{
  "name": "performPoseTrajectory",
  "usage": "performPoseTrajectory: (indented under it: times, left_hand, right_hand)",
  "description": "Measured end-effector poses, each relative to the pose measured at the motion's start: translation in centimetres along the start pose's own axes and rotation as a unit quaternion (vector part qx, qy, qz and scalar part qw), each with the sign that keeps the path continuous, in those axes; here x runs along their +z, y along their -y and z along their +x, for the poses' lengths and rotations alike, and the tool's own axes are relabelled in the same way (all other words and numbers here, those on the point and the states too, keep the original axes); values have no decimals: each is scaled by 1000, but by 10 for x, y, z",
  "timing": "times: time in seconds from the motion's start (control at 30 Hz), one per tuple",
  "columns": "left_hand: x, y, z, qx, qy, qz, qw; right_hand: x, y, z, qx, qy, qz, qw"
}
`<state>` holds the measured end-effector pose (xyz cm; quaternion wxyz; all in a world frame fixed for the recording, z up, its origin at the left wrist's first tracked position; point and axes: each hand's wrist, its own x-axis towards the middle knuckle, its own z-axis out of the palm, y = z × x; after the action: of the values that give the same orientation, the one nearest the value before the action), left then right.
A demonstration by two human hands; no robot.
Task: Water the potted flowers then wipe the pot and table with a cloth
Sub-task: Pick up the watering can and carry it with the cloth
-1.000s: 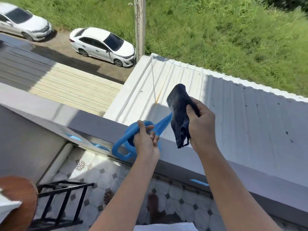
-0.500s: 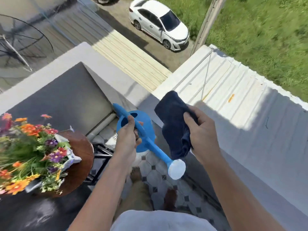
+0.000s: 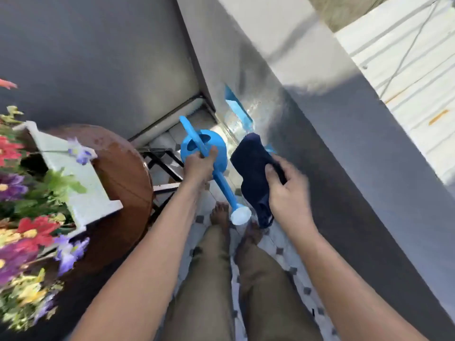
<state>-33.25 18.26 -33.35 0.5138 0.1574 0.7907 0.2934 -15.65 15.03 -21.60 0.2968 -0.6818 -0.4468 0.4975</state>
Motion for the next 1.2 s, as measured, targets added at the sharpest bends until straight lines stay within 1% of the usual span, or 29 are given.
performPoseTrajectory:
  times: [0.1,0.13,0.2,0.3,0.37,0.47,0.57,0.7,0.83,0.97,1.0,1.03,1.07,1.1,1.13,1.17,1.2]
  left_hand:
    - [31,51,72,16,-47,43,998]
    - [42,64,91,17,-52,60,997]
    - [58,92,136,-7,-55,80,995]
    - [72,129,202,-41,-67,91,993]
    - [83,152,239,-36,-72,90,993]
    - [94,167,277,-19,-88,57,994]
    - [96,180,313,-9,-98,60,993]
    - [96,207,358,-20,-108,55,992]
    - [98,222,377,-4,-118,58,991]
    - [91,209,355,19,-152,26,988]
    - [85,201,340,26,-139,-21,990]
    - [77,193,326,22,-100,-102,990]
    - [68,184,309,4,-21,-198,980]
    - [59,178,292,-17,93,-290,952]
    - [49,176,281,-32,184,-358,915]
    - [40,175,272,-35,243,-397,884]
    - [34,174,264,-36,273,-411,869]
  right_hand:
    - [26,-67,40,29,6,-31,999]
    - [30,-86,49,40,8,-42,998]
    - [42,-121,65,52,28,-64,996]
    - [58,-161,89,52,60,-78,994]
    - [69,-189,103,38,82,-94,991]
    - [80,-217,120,38,100,-99,989]
    - [97,-243,142,59,102,-70,991]
    - [124,-270,177,154,100,-3,983]
    - [150,-278,206,167,97,46,980]
    - [168,-272,220,169,147,88,971]
    - [172,-267,222,171,164,99,966]
    - [175,-260,222,176,185,115,960]
    - [177,-255,223,187,207,139,950]
    - [178,-249,225,205,228,169,937]
    - [179,-244,226,226,247,198,921]
    - [181,-240,228,247,260,216,908]
    - [183,-238,230,266,265,229,898]
